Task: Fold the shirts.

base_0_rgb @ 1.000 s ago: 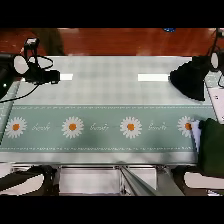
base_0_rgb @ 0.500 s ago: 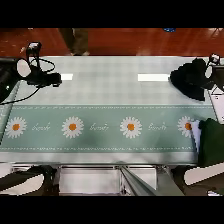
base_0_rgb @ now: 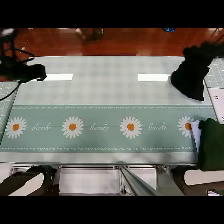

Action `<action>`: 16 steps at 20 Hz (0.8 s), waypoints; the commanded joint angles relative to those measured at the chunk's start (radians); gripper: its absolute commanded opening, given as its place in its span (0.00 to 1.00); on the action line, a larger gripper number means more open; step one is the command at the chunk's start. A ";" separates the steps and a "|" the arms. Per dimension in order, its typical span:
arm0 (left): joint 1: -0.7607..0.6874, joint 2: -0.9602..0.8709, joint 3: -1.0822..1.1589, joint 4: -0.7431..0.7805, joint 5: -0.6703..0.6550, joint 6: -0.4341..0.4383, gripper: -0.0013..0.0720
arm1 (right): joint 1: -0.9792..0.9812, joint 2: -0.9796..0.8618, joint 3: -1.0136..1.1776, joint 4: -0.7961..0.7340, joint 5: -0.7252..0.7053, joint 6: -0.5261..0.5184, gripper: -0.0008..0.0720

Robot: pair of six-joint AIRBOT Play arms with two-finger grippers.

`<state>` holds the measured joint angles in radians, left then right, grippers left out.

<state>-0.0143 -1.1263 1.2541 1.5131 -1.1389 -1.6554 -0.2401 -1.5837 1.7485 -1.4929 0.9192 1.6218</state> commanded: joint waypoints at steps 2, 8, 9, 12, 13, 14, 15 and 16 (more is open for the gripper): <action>0.016 0.261 -0.185 -0.048 0.024 -0.004 0.71 | 0.080 0.200 0.182 0.073 0.017 -0.087 0.04; 0.016 0.460 -0.454 -0.119 0.066 -0.022 0.71 | 0.240 0.348 0.308 0.081 0.061 -0.089 0.04; 0.016 0.462 -0.457 -0.119 0.066 -0.022 0.71 | 0.274 0.360 0.308 0.090 0.098 -0.093 0.04; 0.016 0.463 -0.457 -0.119 0.098 -0.022 0.71 | 0.419 0.365 0.283 0.098 0.229 -0.124 0.04; 0.016 0.463 -0.457 -0.119 0.111 -0.022 0.71 | 0.466 0.365 0.247 0.103 0.247 -0.123 0.04; 0.016 0.463 -0.457 -0.119 0.119 -0.022 0.71 | 0.519 0.365 0.191 0.103 0.253 -0.121 0.04; 0.016 0.463 -0.457 -0.119 0.122 -0.022 0.71 | 0.568 0.365 0.127 0.104 0.251 -0.111 0.04; 0.016 0.463 -0.457 -0.119 0.123 -0.022 0.71 | 0.623 0.361 0.052 0.105 0.239 -0.103 0.04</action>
<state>0.0010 -0.6701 0.8047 1.3975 -1.0386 -1.6787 0.2470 -1.2274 1.9282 -1.3979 1.1278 1.5105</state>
